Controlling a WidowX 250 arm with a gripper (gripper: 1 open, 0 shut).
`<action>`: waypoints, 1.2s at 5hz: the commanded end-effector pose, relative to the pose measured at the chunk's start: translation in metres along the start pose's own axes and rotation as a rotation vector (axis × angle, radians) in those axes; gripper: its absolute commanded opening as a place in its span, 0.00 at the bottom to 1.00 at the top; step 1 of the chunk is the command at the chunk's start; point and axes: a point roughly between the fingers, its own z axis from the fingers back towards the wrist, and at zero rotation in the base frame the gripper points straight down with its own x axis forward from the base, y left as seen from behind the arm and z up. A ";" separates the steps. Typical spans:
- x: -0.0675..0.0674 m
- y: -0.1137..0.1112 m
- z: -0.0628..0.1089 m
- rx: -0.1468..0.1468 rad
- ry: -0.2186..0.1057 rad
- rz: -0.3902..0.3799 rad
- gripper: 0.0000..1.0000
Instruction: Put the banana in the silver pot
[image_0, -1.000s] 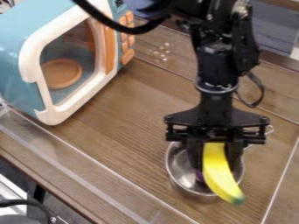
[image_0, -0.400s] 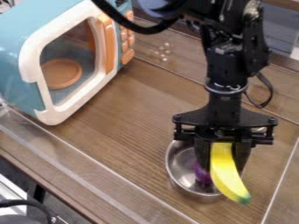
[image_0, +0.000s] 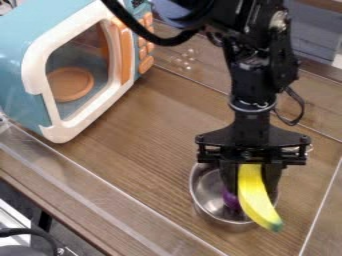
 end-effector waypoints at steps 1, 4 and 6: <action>0.006 0.009 0.009 -0.023 -0.023 0.017 1.00; 0.019 0.020 0.068 -0.063 -0.086 -0.024 1.00; 0.043 0.017 0.063 -0.115 -0.182 -0.026 1.00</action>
